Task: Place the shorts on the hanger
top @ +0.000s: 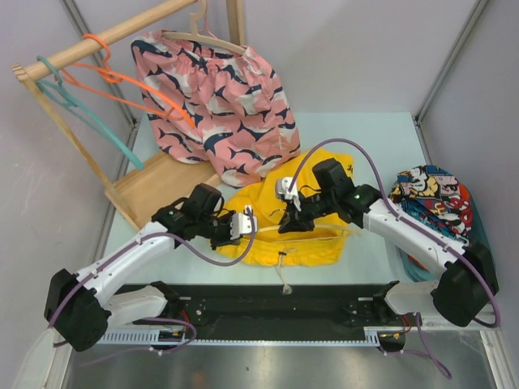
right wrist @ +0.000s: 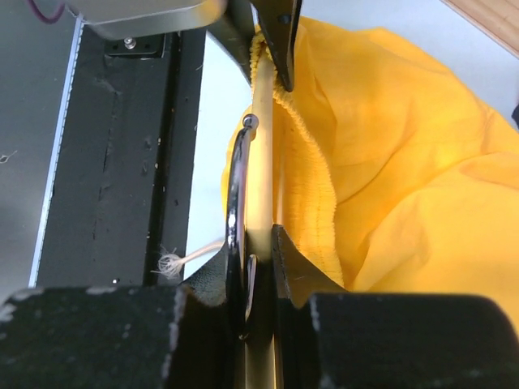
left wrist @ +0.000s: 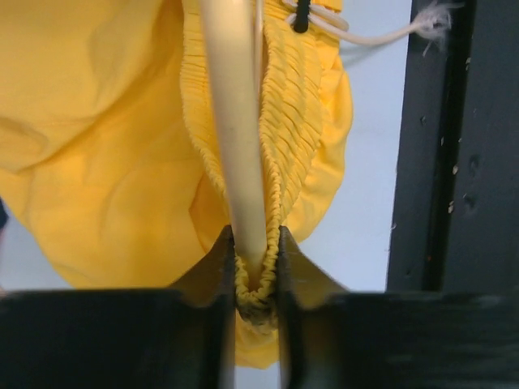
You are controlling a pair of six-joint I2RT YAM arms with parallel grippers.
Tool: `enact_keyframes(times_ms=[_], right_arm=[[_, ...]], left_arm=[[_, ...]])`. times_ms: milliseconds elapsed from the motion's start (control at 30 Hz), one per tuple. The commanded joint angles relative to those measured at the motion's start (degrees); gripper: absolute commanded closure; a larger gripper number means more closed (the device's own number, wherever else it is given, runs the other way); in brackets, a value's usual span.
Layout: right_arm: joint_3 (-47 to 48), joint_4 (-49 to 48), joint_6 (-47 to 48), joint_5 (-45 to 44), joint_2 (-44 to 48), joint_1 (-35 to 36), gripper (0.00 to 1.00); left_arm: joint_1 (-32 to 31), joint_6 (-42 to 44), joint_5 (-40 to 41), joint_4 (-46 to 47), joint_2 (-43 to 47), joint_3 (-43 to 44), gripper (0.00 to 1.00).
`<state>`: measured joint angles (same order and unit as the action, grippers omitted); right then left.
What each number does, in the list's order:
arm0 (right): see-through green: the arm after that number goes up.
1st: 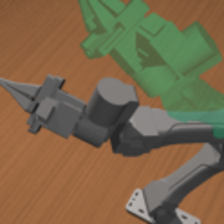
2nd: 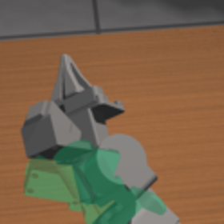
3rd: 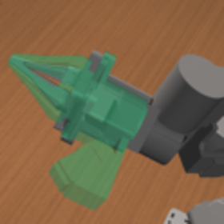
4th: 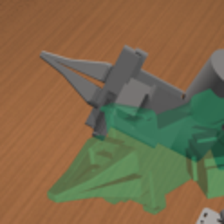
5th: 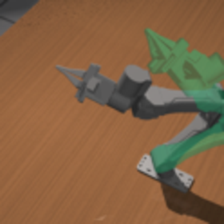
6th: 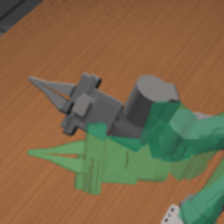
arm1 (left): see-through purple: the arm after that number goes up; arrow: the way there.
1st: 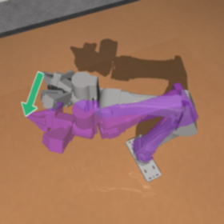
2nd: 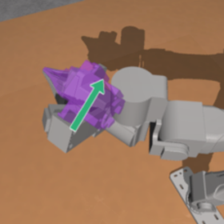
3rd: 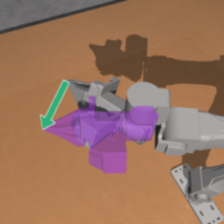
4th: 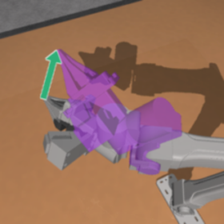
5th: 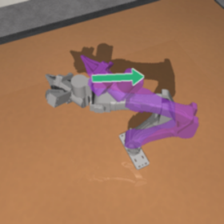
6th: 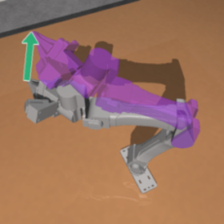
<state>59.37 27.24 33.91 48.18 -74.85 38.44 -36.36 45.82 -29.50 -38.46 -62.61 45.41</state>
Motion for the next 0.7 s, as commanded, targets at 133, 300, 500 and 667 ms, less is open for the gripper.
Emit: enact_keyframes(times_ms=[133,300,500,667], right_arm=[[0.48,-3.79,-10.95,-2.57,8.57,-3.62,0.24],[0.39,2.10,-20.11,-2.04,14.99,-12.06,0.01],[0.48,12.47,-16.96,-10.63,8.87,-14.18,0.13],[0.57,21.70,-6.06,-16.89,0.42,-14.18,0.27]], left_arm=[[-0.12,3.56,-4.35,1.19,3.18,-1.89,1.00],[-0.73,8.84,-0.74,2.59,8.03,-5.59,1.00],[-3.36,9.98,0.83,2.59,7.94,-4.63,1.00],[-5.91,9.55,2.78,3.04,9.35,-4.54,1.00]])
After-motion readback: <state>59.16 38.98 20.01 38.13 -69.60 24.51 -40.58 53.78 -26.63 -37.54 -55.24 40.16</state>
